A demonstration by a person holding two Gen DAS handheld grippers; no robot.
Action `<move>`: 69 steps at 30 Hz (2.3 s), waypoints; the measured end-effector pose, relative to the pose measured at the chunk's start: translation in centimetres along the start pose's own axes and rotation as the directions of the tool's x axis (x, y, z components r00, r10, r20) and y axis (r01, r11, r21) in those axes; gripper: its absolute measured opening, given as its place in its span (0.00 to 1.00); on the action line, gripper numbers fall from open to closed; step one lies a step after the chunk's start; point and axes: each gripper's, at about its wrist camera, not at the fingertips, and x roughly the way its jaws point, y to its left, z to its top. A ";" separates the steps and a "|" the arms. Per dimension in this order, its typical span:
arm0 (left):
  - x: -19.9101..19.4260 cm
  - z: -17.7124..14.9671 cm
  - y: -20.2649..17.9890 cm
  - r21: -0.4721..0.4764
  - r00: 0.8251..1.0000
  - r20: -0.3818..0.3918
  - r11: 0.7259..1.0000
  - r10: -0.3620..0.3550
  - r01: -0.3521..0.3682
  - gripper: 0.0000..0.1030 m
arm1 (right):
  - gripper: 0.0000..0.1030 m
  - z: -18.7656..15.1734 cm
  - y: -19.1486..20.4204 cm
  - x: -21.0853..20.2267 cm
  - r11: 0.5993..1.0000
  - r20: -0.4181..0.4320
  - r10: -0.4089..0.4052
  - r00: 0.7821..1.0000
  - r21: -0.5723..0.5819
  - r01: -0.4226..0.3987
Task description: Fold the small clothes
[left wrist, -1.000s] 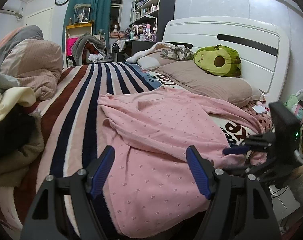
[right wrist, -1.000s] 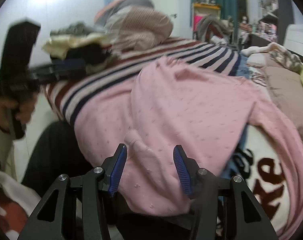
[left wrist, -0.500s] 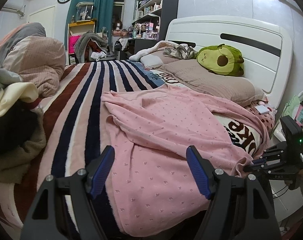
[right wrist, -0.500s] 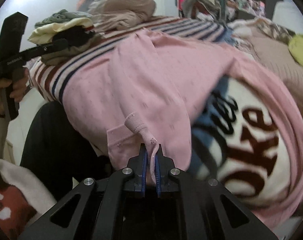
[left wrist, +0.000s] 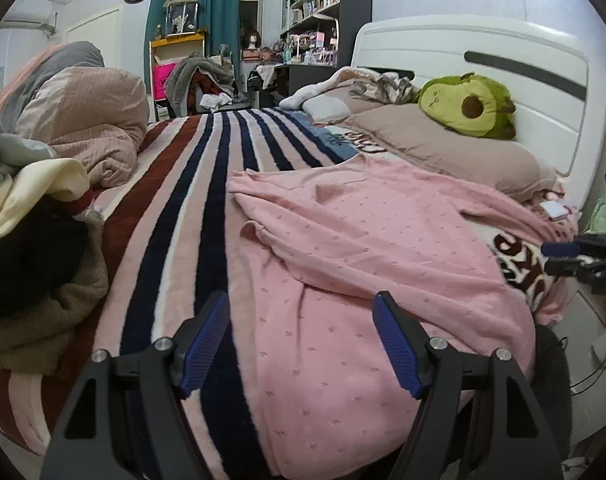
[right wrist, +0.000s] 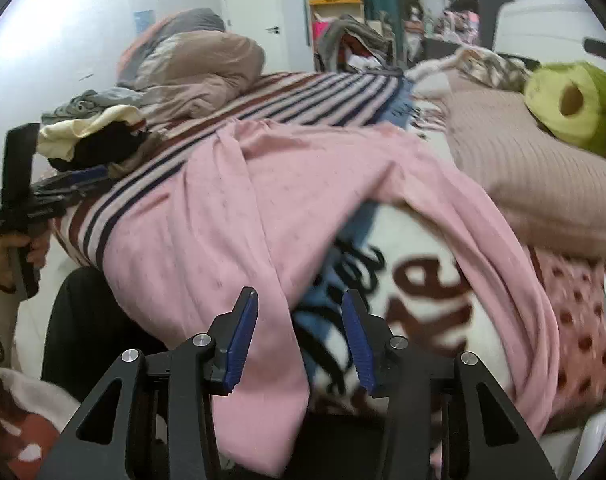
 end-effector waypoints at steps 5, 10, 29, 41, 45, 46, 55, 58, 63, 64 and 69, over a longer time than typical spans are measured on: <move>3.2 0.3 0.8 0.032 0.996 -0.062 0.998 0.060 -0.058 0.68 | 0.39 2.3 1.1 2.9 0.996 0.028 0.081 0.996 -0.029 -0.080; 6.9 0.4 1.1 0.072 0.988 -0.144 0.996 0.055 -0.045 0.67 | 0.39 3.9 2.2 6.0 0.989 0.026 0.143 0.989 -0.047 -0.141; 16.3 6.6 3.6 0.108 0.986 -0.141 0.991 0.088 -0.073 0.51 | 0.40 8.1 1.4 12.4 0.980 -0.026 0.189 0.982 -0.058 -0.190; 13.6 6.7 5.9 -0.005 0.999 -0.049 1.000 0.007 -0.007 0.09 | 0.40 9.4 0.4 14.0 0.983 -0.028 0.180 0.983 -0.022 -0.180; 12.8 5.6 7.1 -0.056 0.998 -0.047 0.997 0.042 -0.044 0.09 | 0.40 9.4 0.3 14.8 0.987 -0.044 0.158 0.986 -0.017 -0.159; 12.9 5.3 7.4 -0.059 0.995 -0.067 0.995 0.078 -0.082 0.09 | 0.40 9.4 0.2 15.1 0.988 -0.051 0.151 0.987 -0.016 -0.151; 12.2 4.7 8.6 0.005 0.995 -0.095 1.000 -0.007 0.008 0.30 | 0.40 9.2 0.2 16.6 0.992 -0.103 0.123 0.987 0.008 -0.123; 12.8 5.0 8.0 0.089 0.991 -0.129 0.996 0.018 -0.006 0.30 | 0.40 9.2 0.5 16.5 0.992 -0.099 0.127 0.987 0.003 -0.127; 14.5 5.3 7.2 0.222 0.982 -0.190 0.975 0.024 0.019 0.32 | 0.40 9.5 0.9 16.6 0.991 -0.099 0.131 0.986 -0.008 -0.132; 14.6 5.2 7.2 0.234 0.981 -0.192 0.972 0.016 0.030 0.33 | 0.40 9.5 1.0 16.6 0.991 -0.099 0.131 0.986 -0.010 -0.133; 15.6 6.1 6.9 0.266 0.982 -0.189 0.961 -0.024 0.074 0.38 | 0.43 9.7 1.0 16.7 0.990 -0.095 0.137 0.986 -0.006 -0.138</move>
